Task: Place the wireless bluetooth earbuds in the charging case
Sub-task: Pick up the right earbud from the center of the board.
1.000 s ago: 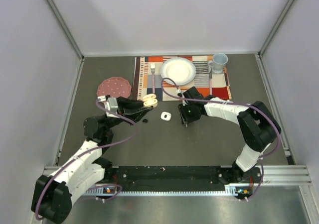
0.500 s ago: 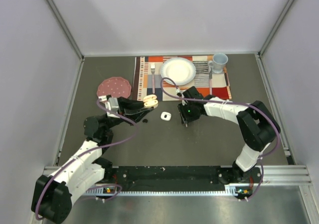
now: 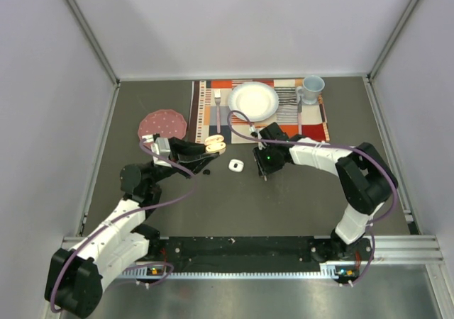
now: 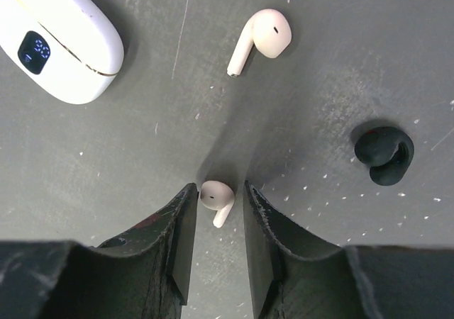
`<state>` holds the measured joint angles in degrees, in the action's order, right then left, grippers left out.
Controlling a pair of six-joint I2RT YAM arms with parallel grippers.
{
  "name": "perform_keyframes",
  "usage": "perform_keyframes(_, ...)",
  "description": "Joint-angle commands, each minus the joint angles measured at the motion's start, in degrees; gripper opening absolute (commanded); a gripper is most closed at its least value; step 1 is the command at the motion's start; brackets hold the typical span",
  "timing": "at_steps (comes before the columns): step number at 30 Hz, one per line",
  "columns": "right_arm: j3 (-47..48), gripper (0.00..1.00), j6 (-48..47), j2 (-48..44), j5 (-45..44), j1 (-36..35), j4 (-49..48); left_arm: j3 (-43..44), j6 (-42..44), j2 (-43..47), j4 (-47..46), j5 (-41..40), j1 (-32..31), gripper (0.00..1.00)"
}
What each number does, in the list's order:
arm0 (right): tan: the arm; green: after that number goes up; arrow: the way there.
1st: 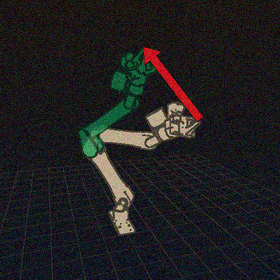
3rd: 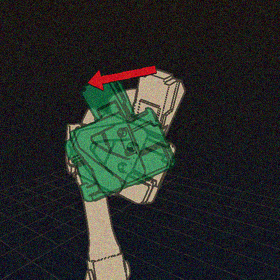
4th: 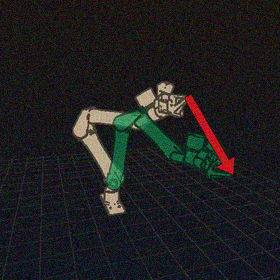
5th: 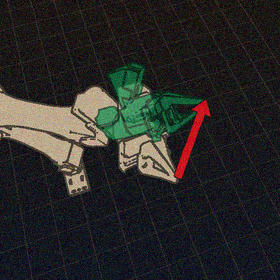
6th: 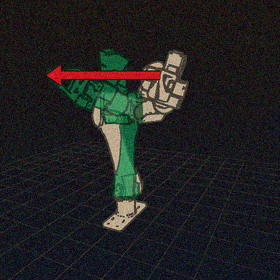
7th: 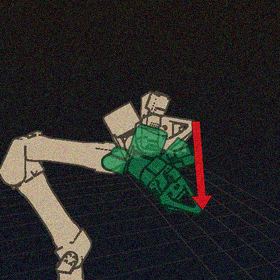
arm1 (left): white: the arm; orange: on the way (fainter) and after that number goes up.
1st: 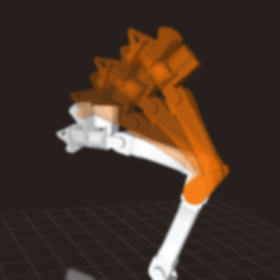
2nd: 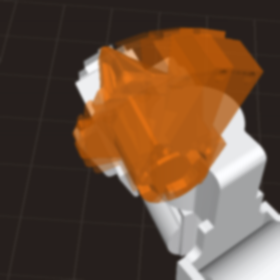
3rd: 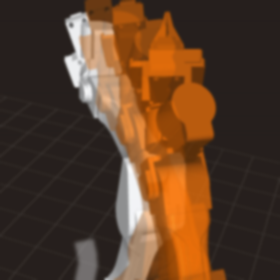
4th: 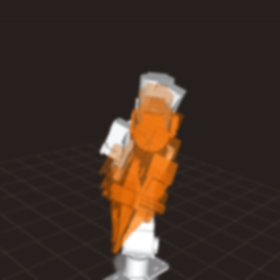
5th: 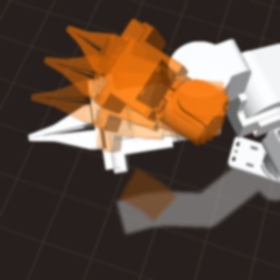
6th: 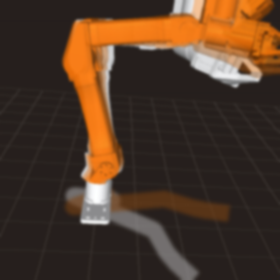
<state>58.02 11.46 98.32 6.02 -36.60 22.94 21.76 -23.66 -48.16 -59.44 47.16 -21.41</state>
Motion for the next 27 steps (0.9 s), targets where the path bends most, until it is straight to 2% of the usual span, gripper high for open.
perform_keyframes(1,2.1,0.32,-0.65,1.34,1.54,-0.49,-1.58,2.24,0.37,0.7,-1.12,0.48,0.23,0.0)
perform_keyframes(18,0.87,0.34,-2.76,0.11,1.01,-0.49,-1.06,2.5,-0.07,-0.09,-0.85,0.83,0.23,0.0)
perform_keyframes(27,1.22,0.31,-2.68,0.46,0.13,-0.49,-0.7,2.85,-0.42,-0.7,-0.85,1.09,0.23,0.0)
